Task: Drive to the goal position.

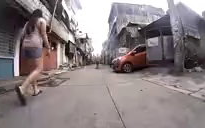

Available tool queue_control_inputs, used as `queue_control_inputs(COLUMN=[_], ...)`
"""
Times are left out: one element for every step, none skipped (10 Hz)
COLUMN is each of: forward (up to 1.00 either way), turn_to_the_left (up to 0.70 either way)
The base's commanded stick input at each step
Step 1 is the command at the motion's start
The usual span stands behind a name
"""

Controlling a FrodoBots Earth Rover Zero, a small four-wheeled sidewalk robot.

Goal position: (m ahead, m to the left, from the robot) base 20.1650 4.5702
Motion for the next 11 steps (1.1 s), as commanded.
queue_control_inputs(forward=[1.00, 1.00, 1.00, 1.00, 1.00, 1.00, 1.00, 1.00, 1.00, 1.00, 1.00], turn_to_the_left=[0.00, 0.00, 0.00, 0.00, 0.00, 0.00, 0.00, 0.00, 0.00, 0.00, 0.00])
